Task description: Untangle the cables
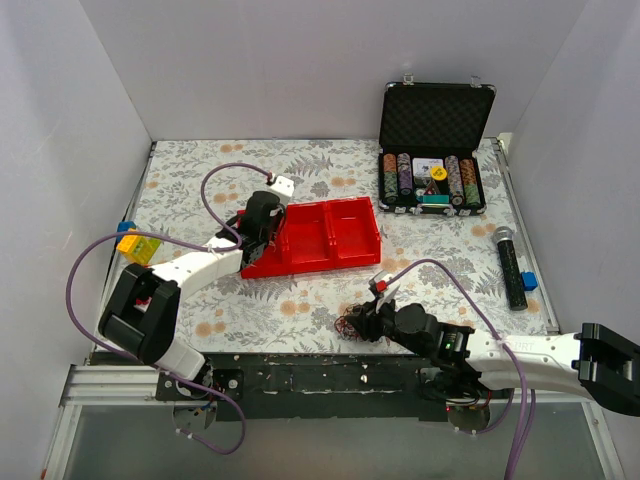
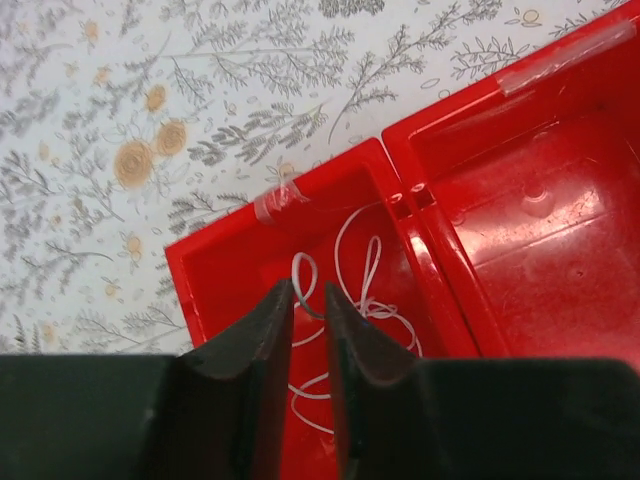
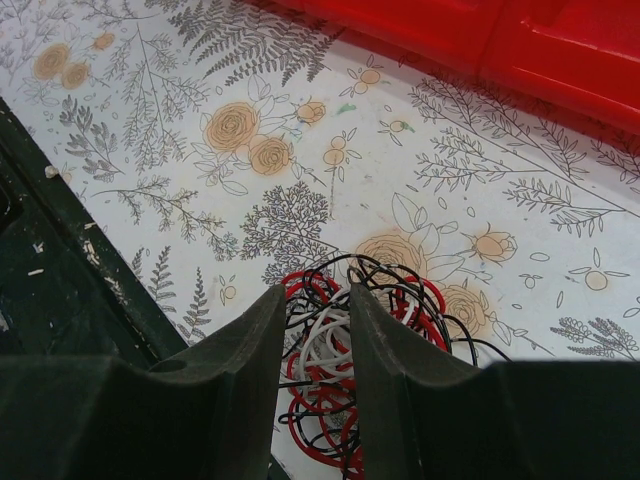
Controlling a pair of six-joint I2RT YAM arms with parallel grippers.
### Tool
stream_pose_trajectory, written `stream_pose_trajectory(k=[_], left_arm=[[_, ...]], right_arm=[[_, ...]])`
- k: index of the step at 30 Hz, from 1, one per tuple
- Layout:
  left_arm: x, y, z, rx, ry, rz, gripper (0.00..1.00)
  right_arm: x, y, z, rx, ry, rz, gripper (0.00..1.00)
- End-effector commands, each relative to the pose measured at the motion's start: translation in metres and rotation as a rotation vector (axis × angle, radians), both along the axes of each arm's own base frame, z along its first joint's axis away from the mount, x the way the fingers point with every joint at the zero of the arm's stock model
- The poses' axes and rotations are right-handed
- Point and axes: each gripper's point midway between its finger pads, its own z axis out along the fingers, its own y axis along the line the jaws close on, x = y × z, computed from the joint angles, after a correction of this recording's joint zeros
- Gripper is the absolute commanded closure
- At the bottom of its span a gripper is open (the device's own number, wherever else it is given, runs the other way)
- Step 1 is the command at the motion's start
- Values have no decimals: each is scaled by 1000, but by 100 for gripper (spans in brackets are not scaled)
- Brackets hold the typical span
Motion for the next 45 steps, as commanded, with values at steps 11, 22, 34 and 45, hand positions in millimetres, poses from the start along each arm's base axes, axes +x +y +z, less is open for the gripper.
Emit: stream_pose_trajectory(k=[11, 22, 34, 45], left_arm=[[-27, -22, 58, -112, 94, -148, 15], [-76, -72, 88, -186, 149, -498, 13], [-221, -177, 20, -259, 526, -1028, 12], [-215, -197, -26, -187, 679, -1038, 20]], right_arm=[[9, 3, 24, 25, -45, -32, 60], [15, -8, 45, 60, -88, -80, 60], [24, -48, 69, 134, -112, -218, 59], [23, -62, 70, 86, -88, -251, 59]])
